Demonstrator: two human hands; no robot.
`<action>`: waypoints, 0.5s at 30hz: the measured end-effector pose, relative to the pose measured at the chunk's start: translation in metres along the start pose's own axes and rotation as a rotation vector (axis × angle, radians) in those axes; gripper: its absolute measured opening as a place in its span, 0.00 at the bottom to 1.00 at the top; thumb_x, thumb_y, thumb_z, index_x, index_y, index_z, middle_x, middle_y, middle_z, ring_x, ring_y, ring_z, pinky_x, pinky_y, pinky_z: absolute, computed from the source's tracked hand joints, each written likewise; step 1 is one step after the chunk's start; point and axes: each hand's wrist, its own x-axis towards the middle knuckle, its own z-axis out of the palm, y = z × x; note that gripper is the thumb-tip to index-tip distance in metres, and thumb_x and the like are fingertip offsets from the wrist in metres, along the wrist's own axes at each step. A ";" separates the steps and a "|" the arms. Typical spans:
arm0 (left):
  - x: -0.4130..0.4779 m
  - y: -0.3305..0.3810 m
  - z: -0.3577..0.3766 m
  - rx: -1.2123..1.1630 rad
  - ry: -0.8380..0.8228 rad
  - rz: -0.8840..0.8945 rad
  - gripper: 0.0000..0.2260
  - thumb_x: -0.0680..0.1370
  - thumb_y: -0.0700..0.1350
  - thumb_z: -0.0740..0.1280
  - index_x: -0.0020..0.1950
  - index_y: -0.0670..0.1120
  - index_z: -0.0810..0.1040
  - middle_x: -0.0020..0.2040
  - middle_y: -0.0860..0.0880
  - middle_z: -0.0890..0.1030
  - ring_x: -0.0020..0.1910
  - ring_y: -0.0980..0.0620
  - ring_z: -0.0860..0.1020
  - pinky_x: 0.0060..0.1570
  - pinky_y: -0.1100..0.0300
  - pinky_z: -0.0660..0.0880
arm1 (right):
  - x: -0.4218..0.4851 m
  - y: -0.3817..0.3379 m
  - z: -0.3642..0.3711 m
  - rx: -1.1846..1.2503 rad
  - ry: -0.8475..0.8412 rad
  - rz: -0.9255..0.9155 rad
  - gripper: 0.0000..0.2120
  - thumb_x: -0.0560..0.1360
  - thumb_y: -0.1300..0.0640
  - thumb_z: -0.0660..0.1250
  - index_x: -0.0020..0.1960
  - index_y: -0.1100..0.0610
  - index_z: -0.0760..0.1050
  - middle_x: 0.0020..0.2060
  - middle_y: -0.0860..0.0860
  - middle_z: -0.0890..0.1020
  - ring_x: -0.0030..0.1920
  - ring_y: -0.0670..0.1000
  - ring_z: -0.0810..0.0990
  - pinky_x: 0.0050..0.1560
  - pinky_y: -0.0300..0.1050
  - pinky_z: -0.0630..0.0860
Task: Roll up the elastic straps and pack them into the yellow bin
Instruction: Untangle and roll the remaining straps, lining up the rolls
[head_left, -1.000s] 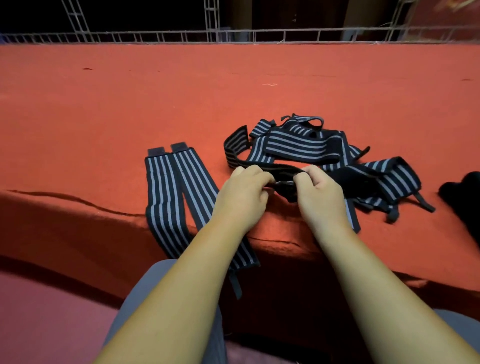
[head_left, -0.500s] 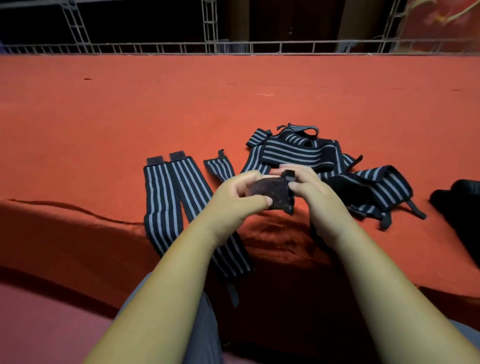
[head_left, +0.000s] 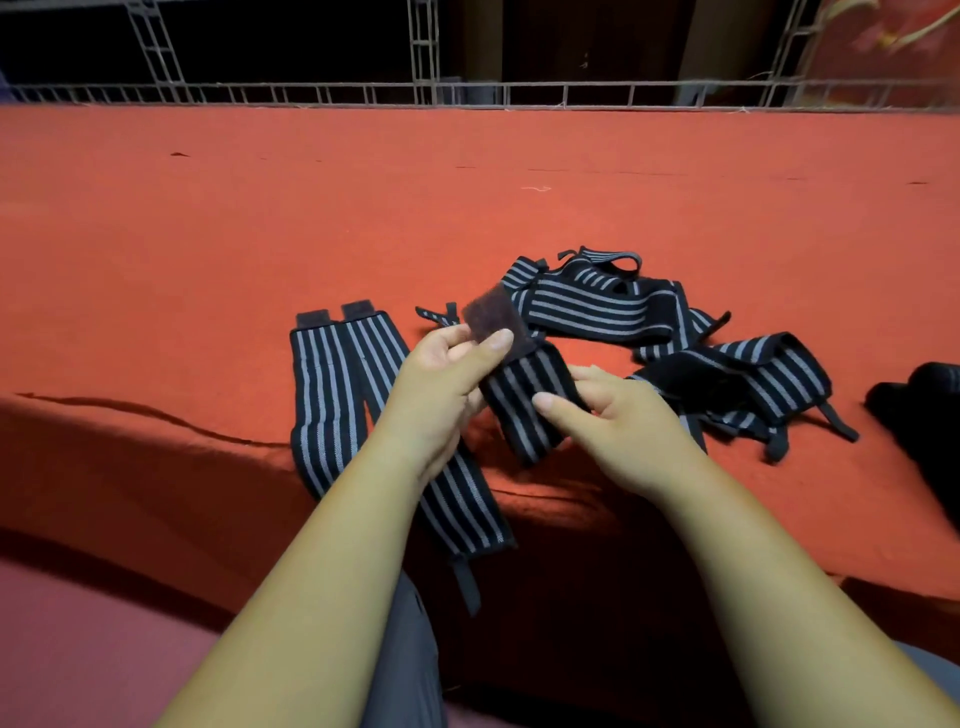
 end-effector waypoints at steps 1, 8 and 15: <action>0.000 -0.001 -0.002 0.045 -0.026 -0.015 0.21 0.82 0.42 0.75 0.73 0.41 0.73 0.64 0.44 0.87 0.62 0.48 0.86 0.65 0.48 0.80 | -0.001 -0.003 0.000 -0.002 0.046 0.036 0.14 0.85 0.45 0.69 0.42 0.43 0.86 0.45 0.35 0.88 0.56 0.34 0.83 0.78 0.44 0.67; -0.003 0.000 -0.007 0.190 0.029 0.016 0.08 0.82 0.42 0.74 0.61 0.48 0.84 0.39 0.54 0.82 0.26 0.56 0.70 0.28 0.61 0.65 | -0.002 -0.016 -0.003 -0.017 -0.052 0.148 0.09 0.80 0.39 0.74 0.42 0.38 0.83 0.32 0.52 0.83 0.32 0.48 0.79 0.38 0.46 0.75; 0.002 -0.002 -0.008 0.027 0.148 0.118 0.09 0.86 0.40 0.69 0.65 0.41 0.78 0.54 0.45 0.88 0.51 0.41 0.89 0.54 0.50 0.86 | 0.004 0.007 0.008 -0.329 0.084 -0.064 0.25 0.74 0.29 0.67 0.34 0.49 0.80 0.64 0.36 0.74 0.70 0.48 0.69 0.72 0.54 0.68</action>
